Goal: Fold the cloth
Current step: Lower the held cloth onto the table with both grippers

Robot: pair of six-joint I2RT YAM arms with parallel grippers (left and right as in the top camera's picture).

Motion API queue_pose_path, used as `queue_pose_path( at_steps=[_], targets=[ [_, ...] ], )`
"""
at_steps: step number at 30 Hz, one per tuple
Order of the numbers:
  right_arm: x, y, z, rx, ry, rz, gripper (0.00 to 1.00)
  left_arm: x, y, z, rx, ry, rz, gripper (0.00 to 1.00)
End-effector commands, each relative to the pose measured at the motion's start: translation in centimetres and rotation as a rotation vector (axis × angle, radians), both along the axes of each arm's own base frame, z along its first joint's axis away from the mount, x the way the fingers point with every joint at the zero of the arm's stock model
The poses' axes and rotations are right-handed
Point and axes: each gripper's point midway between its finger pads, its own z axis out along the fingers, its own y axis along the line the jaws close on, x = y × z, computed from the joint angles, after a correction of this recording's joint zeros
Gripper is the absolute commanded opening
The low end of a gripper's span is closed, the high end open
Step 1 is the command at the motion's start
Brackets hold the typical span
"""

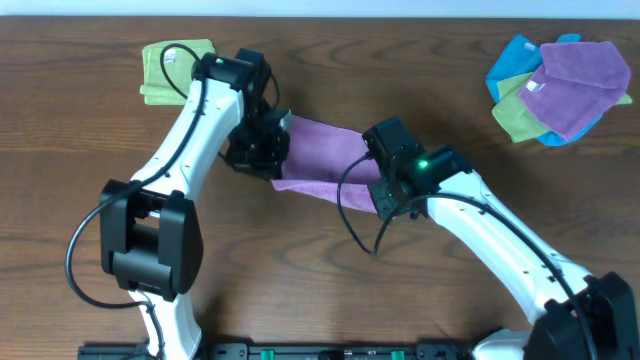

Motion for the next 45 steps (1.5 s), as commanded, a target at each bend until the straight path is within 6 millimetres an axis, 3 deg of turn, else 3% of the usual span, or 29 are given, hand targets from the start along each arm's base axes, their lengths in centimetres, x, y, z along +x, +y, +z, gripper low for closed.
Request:
queue_pose_path(
  at_steps=[1, 2, 3, 5, 14, 16, 19, 26, 30, 33, 37, 43, 45],
  targets=[
    [-0.5, -1.3, -0.3, -0.046, -0.006, -0.030, 0.58, -1.3, 0.9, -1.3, 0.052, 0.046, -0.024, 0.38],
    [-0.5, -1.3, -0.4, -0.045, -0.005, -0.035, 0.74, -1.9, 1.0, -1.7, 0.058, 0.066, -0.028, 0.50],
    [-0.5, -1.2, -0.4, -0.044, -0.007, -0.036, 0.83, -2.4, 1.0, -2.0, 0.063, 0.082, -0.031, 0.57],
    [-0.4, -1.2, -0.3, -0.041, -0.013, -0.036, 0.88, -3.1, 1.2, -2.5, 0.071, 0.111, -0.034, 0.56],
    [-0.6, -0.2, -0.4, 0.014, 0.008, -0.025, 0.88, -5.0, 1.7, -3.7, 0.090, 0.176, -0.037, 0.55],
    [-1.4, 1.0, -0.6, 0.077, 0.052, -0.001, 0.88, -4.9, 1.7, -3.7, 0.090, 0.173, -0.038, 0.56],
    [-2.5, 2.1, -0.7, 0.121, 0.098, 0.009, 0.99, -4.7, 1.8, -3.8, 0.094, 0.161, -0.043, 0.57],
    [-1.6, 3.7, 0.1, 0.211, 0.053, -0.030, 0.99, -3.1, 1.7, -4.4, 0.100, 0.089, -0.046, 0.58],
    [-0.7, 3.9, 0.7, 0.220, 0.004, -0.029, 0.99, -2.6, 1.7, -4.6, 0.100, 0.065, -0.046, 0.64],
    [0.4, 3.6, 0.7, 0.209, -0.039, -0.040, 0.99, -2.4, 1.6, -4.7, 0.104, 0.062, -0.022, 0.66],
    [0.9, 3.2, 0.5, 0.213, -0.057, -0.067, 0.99, -3.2, 1.9, -4.9, 0.129, 0.104, 0.030, 0.60],
    [2.2, -0.6, 0.4, 0.134, -0.088, -0.185, 0.99, -7.0, 3.0, -4.9, 0.195, 0.265, 0.063, 0.41],
    [2.2, -1.7, 0.3, 0.123, -0.075, -0.216, 0.99, -8.0, 3.4, -4.7, 0.204, 0.300, 0.049, 0.40]
  ],
)
